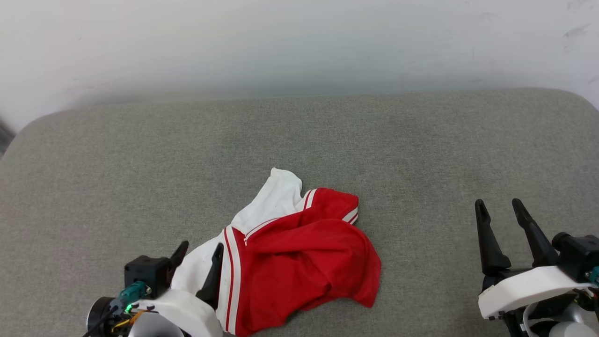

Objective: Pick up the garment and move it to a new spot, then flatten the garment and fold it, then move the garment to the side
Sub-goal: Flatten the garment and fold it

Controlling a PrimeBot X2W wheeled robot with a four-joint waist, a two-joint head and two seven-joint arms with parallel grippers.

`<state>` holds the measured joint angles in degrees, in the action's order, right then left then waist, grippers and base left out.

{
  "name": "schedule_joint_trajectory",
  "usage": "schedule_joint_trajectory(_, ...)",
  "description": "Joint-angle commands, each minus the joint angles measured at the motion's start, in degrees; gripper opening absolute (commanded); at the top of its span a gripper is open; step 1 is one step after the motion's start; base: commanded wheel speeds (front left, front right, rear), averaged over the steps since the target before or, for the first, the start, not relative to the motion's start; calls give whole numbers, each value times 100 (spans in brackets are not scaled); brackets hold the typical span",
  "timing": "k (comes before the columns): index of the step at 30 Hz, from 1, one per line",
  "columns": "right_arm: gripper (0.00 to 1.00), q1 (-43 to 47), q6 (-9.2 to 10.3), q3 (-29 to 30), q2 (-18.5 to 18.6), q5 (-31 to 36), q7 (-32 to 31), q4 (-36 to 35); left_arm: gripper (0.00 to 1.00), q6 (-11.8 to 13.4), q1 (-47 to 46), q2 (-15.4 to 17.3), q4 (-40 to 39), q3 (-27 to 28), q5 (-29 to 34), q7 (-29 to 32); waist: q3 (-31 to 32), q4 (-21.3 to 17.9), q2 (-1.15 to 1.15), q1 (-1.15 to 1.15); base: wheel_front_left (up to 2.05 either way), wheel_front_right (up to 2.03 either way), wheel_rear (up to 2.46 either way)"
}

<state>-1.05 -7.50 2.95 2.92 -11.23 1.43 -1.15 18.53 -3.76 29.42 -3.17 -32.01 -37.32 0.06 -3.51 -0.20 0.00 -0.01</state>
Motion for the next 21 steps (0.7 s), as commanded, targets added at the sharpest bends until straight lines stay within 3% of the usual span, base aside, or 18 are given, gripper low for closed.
schedule_joint_trajectory(1, 100, 59, 2, 11, -4, -42, -32, -45, 100, 27, -111, -68, -56, 108, 47, -255, 20, 12, 0, 1, 0, 0, 0)
schedule_joint_trajectory(6, 100, 44, 2, -42, -4, -167, -337, -84, 100, 80, -215, -206, -169, 306, 199, -935, 5, 97, 0, 1, 0, 0, 0)
schedule_joint_trajectory(10, 100, -140, 2, -249, 234, -362, -937, -50, 100, 215, -272, -284, -289, 374, 355, -1188, -11, 247, 0, 1, 0, 0, 0)
schedule_joint_trajectory(15, 100, -559, 2, -972, 852, -843, -2047, -69, 100, 316, -310, -325, -373, 400, 477, -1293, -42, 498, 0, 1, 0, 0, 0)
schedule_joint_trajectory(21, 100, -1387, 2, -2297, 1602, -1435, -3288, -50, 100, 284, -391, -411, -411, 336, 544, -1346, -180, 904, 0, 1, 0, 0, 0)
